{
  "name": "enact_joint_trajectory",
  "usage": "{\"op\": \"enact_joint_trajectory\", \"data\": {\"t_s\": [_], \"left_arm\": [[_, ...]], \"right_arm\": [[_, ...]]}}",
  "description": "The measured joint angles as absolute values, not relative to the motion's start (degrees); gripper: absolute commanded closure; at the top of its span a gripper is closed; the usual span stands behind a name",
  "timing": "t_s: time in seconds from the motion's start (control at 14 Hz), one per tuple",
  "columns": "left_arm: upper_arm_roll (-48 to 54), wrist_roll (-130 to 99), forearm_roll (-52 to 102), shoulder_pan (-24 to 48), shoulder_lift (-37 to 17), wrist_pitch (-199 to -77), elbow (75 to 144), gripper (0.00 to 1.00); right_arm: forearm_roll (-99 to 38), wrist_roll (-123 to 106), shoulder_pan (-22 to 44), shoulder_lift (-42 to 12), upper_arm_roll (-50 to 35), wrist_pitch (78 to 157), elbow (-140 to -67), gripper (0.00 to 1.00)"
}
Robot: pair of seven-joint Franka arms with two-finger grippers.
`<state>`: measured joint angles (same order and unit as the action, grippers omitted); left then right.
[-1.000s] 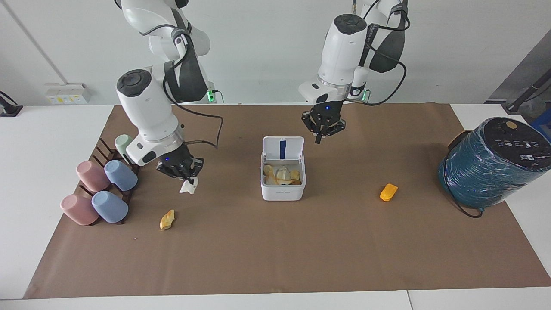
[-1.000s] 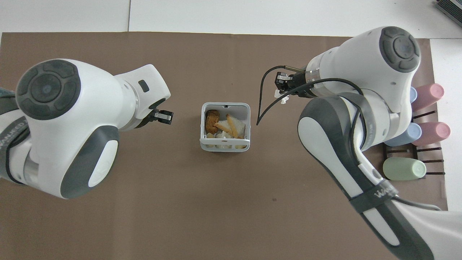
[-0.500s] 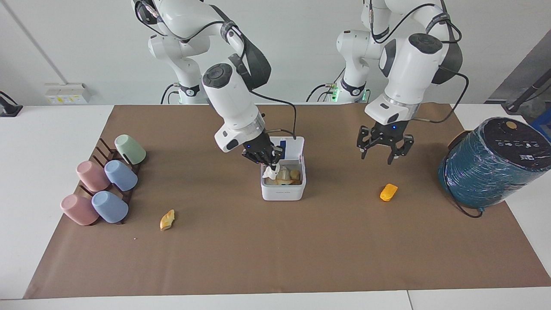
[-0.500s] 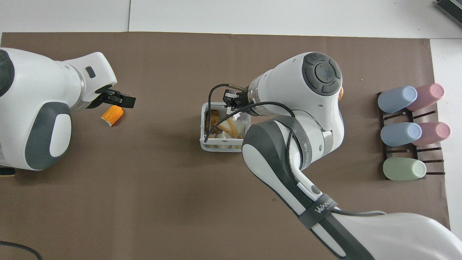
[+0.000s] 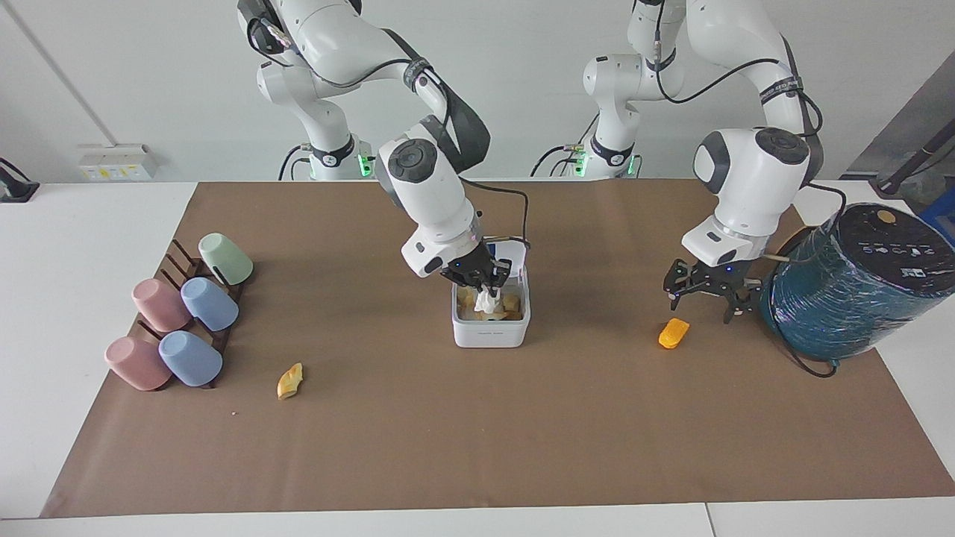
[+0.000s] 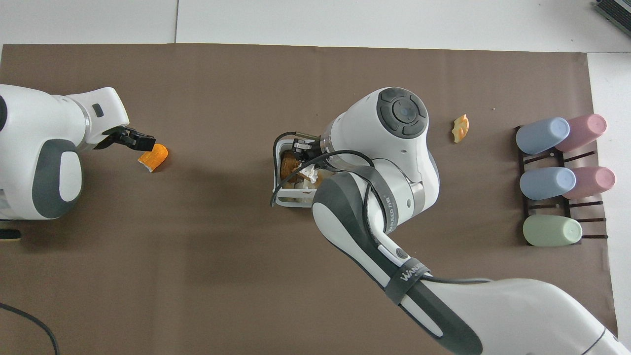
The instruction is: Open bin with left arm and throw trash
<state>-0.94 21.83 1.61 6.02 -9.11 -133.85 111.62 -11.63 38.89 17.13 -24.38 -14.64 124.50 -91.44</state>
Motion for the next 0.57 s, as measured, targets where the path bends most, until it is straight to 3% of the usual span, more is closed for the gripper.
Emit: {"op": "enact_joint_trajectory", "data": {"t_s": [0.07,0.36,0.57], "left_arm": [[-0.90,22.98,2.54,5.84,-9.86,-134.56,112.20,0.00],[-0.84,29.15,6.09,4.01,-14.47,-137.31,112.72,0.00],[-0.74,30.59,6.48,3.50,-17.49,-138.76,112.88,0.00]], "right_arm": [[-11.63,38.89,17.13,-24.44,-14.64,124.63,-91.56,0.00],[-11.62,38.88,16.92,-23.90,-14.43,125.02,-91.16,0.00],[-8.58,36.71,13.94,-20.50,-13.86,124.95,-90.57,0.00]]}}
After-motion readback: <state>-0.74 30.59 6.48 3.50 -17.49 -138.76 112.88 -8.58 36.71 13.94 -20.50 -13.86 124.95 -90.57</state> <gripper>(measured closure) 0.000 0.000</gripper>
